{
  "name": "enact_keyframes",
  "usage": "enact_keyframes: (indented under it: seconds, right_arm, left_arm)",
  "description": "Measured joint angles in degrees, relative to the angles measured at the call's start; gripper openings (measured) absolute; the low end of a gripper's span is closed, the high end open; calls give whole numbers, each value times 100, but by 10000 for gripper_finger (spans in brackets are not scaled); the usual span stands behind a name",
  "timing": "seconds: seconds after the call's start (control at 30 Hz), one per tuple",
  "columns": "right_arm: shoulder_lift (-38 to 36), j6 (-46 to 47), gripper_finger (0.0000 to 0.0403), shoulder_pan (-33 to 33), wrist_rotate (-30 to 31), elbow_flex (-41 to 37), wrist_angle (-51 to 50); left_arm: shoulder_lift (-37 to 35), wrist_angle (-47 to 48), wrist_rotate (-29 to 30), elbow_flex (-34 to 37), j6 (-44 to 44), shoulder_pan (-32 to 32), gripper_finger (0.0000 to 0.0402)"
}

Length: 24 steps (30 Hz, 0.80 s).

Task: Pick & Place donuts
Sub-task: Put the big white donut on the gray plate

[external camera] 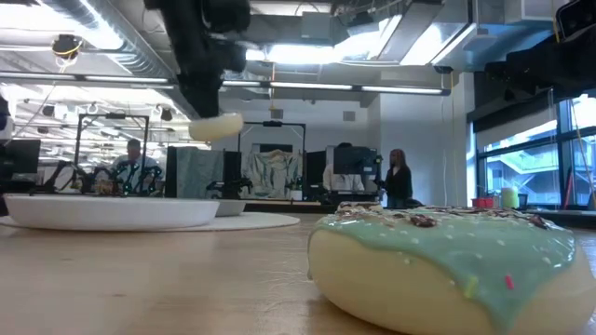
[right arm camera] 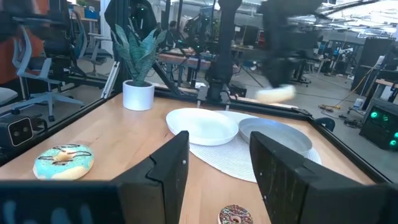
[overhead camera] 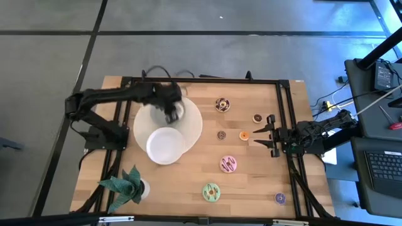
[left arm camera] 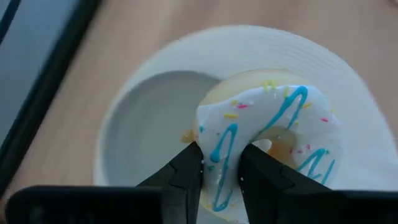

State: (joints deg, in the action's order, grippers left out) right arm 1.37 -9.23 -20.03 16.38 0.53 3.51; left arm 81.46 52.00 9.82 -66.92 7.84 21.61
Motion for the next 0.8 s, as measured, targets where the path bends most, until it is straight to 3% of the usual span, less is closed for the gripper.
enact_keyframes:
  seconds: [0.17, 0.3, 0.8]
  right_arm:
    - [0, -3, 171, -1, 1, -1, -4]
    - [0, -9, 171, -1, 1, -1, -4]
    - [1, -24, 171, -1, 2, 0, -7]
  left_arm:
    - [231, -111, 501, -1, 975, 794, 88]
    - [487, -61, 554, 0, 1389, 1142, 88]
    - [1831, -74, 598, 0, 1842, 1321, 88]
